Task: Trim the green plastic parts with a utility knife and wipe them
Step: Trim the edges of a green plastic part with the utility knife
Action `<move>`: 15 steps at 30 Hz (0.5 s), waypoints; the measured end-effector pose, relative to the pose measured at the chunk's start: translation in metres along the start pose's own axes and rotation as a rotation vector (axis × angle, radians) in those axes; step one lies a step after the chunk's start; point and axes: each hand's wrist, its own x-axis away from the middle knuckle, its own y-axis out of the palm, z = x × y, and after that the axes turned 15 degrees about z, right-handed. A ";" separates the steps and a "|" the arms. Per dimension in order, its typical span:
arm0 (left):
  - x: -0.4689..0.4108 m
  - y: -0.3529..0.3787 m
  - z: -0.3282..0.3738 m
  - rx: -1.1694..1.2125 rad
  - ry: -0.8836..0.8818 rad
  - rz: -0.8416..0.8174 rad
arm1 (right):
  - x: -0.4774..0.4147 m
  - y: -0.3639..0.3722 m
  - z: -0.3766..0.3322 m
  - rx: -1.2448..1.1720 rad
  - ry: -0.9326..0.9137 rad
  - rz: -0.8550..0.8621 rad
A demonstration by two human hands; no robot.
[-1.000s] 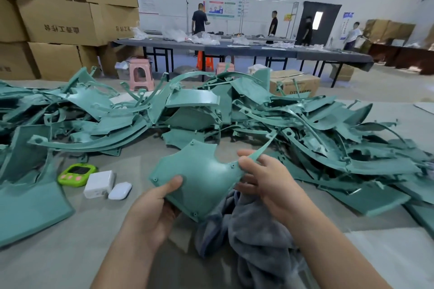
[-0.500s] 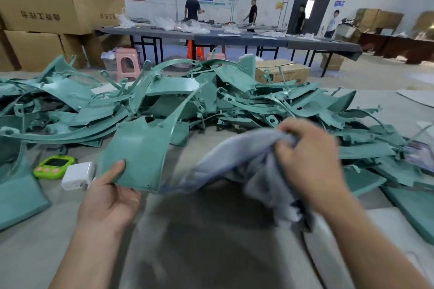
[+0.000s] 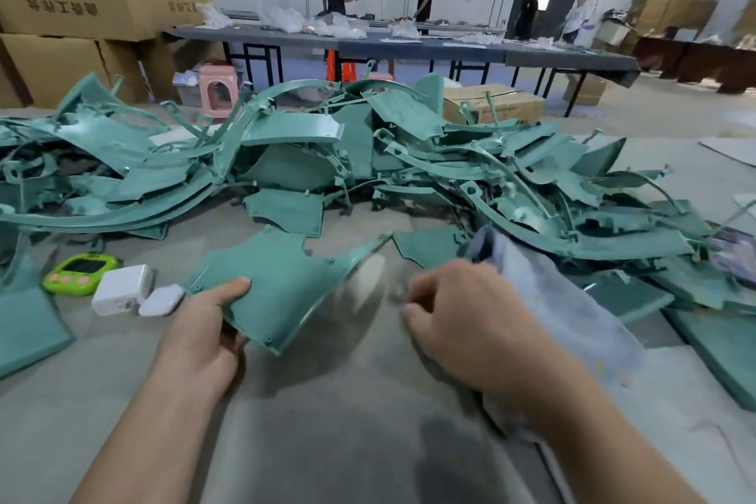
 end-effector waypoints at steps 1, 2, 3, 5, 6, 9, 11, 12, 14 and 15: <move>-0.001 -0.001 -0.001 -0.019 0.020 -0.004 | 0.000 0.015 0.002 0.092 0.076 -0.021; -0.001 -0.002 -0.001 -0.036 0.038 -0.014 | -0.001 0.027 0.006 0.165 0.159 -0.023; -0.002 -0.002 -0.002 -0.055 0.052 -0.029 | -0.002 0.035 0.011 0.204 0.231 0.003; -0.002 -0.001 -0.002 -0.103 0.065 -0.058 | -0.004 0.044 0.018 0.231 0.302 0.045; -0.001 0.000 -0.003 -0.126 0.059 -0.068 | -0.004 0.047 0.022 0.271 0.290 0.061; 0.002 0.004 -0.003 -0.109 0.026 -0.095 | -0.001 0.051 0.027 0.408 0.211 0.110; 0.004 0.004 0.001 -0.015 -0.021 -0.104 | 0.000 0.047 0.032 0.377 0.219 0.087; 0.005 0.003 0.004 0.015 -0.031 -0.099 | 0.000 0.045 0.036 0.337 0.237 0.070; 0.005 -0.001 0.010 0.044 -0.022 -0.070 | 0.001 0.037 0.042 0.279 0.297 0.050; 0.005 -0.003 0.012 0.053 -0.017 -0.058 | 0.000 0.032 0.045 0.269 0.336 0.046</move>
